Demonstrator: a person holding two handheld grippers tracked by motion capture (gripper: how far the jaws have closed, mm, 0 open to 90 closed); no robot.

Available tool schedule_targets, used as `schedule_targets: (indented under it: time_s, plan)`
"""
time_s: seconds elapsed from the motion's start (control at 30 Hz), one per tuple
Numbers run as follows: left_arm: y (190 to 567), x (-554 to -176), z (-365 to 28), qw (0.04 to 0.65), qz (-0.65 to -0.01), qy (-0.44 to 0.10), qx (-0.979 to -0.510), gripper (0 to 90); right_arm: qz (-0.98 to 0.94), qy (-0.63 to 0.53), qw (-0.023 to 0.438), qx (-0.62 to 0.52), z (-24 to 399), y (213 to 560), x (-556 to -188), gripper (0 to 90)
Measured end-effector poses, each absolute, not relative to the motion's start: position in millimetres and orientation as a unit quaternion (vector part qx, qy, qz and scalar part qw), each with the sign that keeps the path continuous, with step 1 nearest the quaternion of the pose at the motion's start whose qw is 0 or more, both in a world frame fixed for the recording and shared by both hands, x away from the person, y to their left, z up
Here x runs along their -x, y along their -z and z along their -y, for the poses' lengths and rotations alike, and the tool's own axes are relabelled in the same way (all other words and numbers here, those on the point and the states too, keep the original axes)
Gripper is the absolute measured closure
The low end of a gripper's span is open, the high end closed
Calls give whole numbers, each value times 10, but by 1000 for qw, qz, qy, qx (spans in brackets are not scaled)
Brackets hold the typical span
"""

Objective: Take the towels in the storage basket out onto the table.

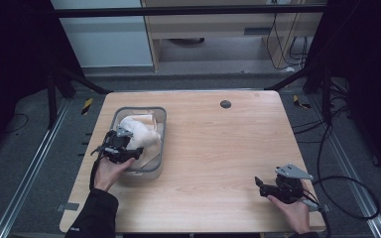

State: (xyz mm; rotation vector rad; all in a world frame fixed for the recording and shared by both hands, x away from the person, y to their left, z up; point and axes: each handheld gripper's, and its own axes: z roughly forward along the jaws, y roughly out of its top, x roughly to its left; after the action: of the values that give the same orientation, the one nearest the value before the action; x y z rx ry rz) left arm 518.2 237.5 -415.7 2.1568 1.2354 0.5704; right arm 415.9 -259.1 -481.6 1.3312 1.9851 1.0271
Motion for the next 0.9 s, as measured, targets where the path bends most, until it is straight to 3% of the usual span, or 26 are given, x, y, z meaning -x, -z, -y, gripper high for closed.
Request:
schedule_targets:
  time_s: [0.37, 0.9]
  plan:
    - [4117, -5179, -2413, 298, -479, -222, -795, 634, -735, -380, 268, -493, 2596, 4814, -4160, 130]
    - [3722, -5036, -2457, 344, -465, -274, -768, 660, -733, -381, 270, -495, 2605, 4805, -4157, 131]
